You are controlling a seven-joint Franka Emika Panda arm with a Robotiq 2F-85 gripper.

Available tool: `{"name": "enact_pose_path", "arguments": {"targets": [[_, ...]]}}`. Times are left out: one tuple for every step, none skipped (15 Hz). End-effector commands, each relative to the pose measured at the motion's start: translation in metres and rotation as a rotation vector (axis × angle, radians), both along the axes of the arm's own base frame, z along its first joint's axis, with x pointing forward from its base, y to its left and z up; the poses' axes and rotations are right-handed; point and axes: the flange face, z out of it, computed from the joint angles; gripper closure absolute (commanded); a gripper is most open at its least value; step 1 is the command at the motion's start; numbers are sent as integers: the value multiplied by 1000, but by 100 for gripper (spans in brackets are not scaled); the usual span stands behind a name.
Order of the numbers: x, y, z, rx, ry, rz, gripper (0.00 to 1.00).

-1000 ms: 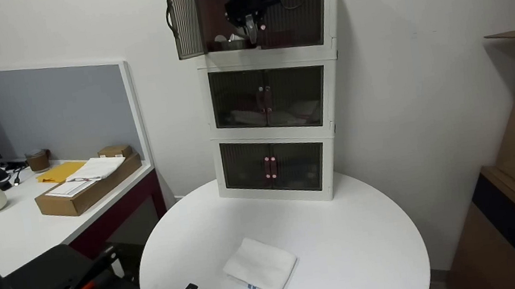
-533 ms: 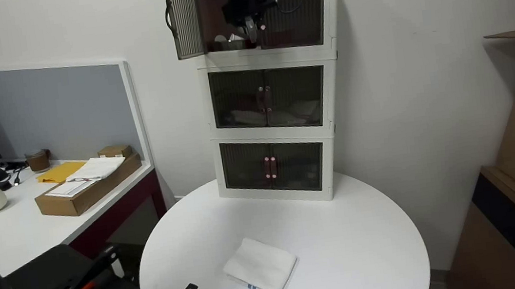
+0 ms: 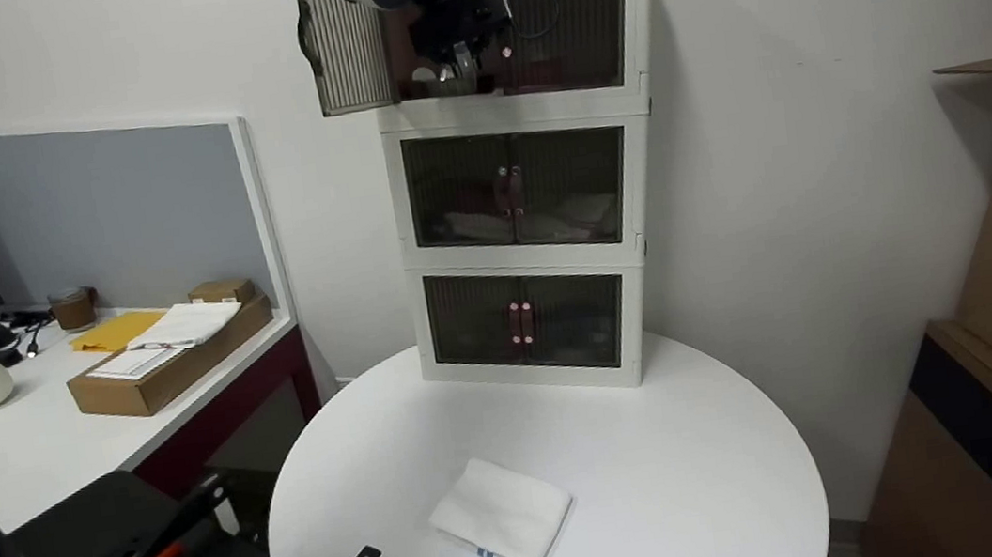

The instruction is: Put the clear jug in the topmost cabinet.

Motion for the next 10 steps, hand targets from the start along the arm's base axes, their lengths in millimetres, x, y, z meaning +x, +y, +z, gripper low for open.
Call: {"name": "enact_pose_path", "arguments": {"targets": [[1, 12, -10, 37, -18, -24, 93], [0, 10, -10, 59, -34, -49, 93], [-2, 6, -10, 86, -48, -77, 93], [-4, 3, -9, 108, -64, -99, 93], [-6, 0, -9, 132, -82, -127, 93], [-7, -3, -8, 155, -94, -148, 93], [-9, -5, -7, 170, -111, -162, 93], [-10, -6, -7, 184, -124, -176, 93], [-10, -7, -6, 198, -132, -188, 93], [-11, -8, -7, 210, -138, -199, 93]]}}
